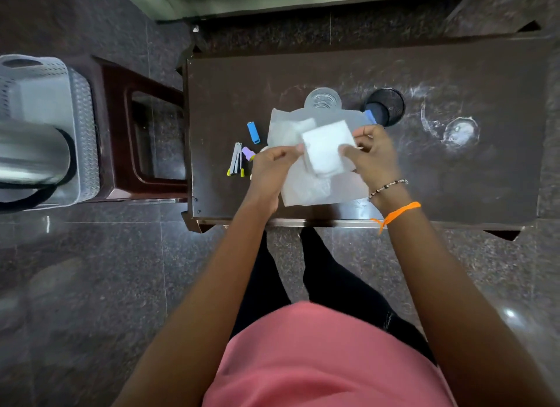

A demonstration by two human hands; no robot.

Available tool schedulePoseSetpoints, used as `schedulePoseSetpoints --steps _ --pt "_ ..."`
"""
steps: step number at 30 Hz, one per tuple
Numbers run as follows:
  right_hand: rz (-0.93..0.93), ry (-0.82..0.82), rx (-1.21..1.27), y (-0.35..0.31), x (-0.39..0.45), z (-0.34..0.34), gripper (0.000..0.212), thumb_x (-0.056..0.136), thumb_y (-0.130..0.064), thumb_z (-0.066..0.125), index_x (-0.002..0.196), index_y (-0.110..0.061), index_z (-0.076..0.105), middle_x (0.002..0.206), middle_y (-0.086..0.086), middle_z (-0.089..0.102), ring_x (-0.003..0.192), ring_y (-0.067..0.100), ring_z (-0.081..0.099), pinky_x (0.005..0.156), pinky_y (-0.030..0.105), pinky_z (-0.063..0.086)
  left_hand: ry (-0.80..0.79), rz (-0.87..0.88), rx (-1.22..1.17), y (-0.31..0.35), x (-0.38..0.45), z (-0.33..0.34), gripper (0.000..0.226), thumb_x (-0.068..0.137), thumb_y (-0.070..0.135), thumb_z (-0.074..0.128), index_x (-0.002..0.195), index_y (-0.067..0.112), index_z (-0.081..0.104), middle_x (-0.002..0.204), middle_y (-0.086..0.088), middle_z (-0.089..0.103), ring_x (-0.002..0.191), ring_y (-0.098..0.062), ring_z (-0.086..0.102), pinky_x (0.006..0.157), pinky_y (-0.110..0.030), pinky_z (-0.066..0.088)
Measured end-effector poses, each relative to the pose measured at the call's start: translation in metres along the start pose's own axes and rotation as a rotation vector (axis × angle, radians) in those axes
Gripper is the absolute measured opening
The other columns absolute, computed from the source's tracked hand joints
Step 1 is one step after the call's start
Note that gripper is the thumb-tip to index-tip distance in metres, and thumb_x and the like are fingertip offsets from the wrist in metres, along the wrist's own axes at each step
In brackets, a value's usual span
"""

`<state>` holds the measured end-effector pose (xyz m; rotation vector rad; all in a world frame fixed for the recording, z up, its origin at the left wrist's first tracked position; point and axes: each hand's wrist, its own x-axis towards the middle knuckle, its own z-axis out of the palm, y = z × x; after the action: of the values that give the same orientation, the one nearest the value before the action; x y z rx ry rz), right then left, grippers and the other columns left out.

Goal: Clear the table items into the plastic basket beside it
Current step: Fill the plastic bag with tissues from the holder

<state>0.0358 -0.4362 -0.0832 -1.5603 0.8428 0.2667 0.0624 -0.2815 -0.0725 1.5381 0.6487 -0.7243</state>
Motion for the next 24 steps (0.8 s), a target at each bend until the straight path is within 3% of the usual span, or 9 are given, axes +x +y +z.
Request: schedulePoseSetpoints --steps 4,7,11,15,20,24 --pt "-0.1 0.31 -0.055 0.006 0.04 -0.036 0.019 0.08 0.003 0.056 0.097 -0.002 0.061 0.085 0.007 0.061 0.067 0.006 0.051 0.068 0.028 0.043 0.02 -0.005 0.06 -0.009 0.018 0.004 0.01 0.083 0.014 0.068 0.089 0.006 0.071 0.1 -0.011 0.069 0.097 -0.025 0.063 0.098 -0.043 0.05" --pt "-0.142 0.483 -0.324 0.007 0.069 -0.06 0.027 0.078 -0.006 0.055 0.102 -0.011 0.066 0.103 0.01 0.07 0.086 0.021 0.061 0.077 0.032 0.047 0.0 0.007 0.13 -0.016 0.028 0.001 0.008 0.084 0.009 0.067 0.081 0.015 0.071 0.094 -0.003 0.07 0.097 -0.02 0.063 0.094 -0.034 0.051" --pt "-0.075 0.421 -0.574 0.003 0.11 -0.065 0.039 0.082 -0.005 0.049 0.116 -0.018 0.063 0.122 0.01 0.065 0.113 0.028 0.058 0.091 0.029 0.044 -0.012 -0.024 0.166 -0.024 0.034 -0.003 0.011 0.083 0.009 0.067 0.079 0.018 0.071 0.09 0.003 0.07 0.09 -0.015 0.063 0.081 -0.024 0.052" --pt "0.003 0.354 -0.707 0.0 0.136 -0.058 0.041 0.083 0.003 0.046 0.116 -0.013 0.065 0.121 0.02 0.062 0.113 0.038 0.057 0.091 0.038 0.049 -0.019 -0.025 0.165 -0.031 0.033 -0.005 0.018 0.083 0.008 0.067 0.073 0.022 0.072 0.087 0.006 0.07 0.082 -0.008 0.063 0.077 -0.024 0.051" --pt "0.124 0.288 -0.837 -0.001 0.161 -0.054 0.036 0.087 0.0 0.049 0.118 -0.01 0.062 0.128 0.025 0.054 0.113 0.044 0.055 0.096 0.044 0.047 -0.028 -0.043 0.123 -0.036 0.031 -0.007 0.021 0.083 0.009 0.067 0.072 0.026 0.074 0.125 -0.013 0.059 0.109 -0.027 0.058 0.078 -0.028 0.05" --pt "0.149 0.279 -0.877 0.003 0.175 -0.047 0.035 0.087 0.001 0.05 0.12 -0.004 0.059 0.127 0.027 0.053 0.117 0.042 0.053 0.098 0.044 0.046 -0.033 -0.06 0.11 -0.036 0.032 -0.006 0.02 0.083 0.007 0.066 0.075 0.024 0.073 0.133 -0.017 0.051 0.117 -0.032 0.055 0.079 -0.03 0.051"
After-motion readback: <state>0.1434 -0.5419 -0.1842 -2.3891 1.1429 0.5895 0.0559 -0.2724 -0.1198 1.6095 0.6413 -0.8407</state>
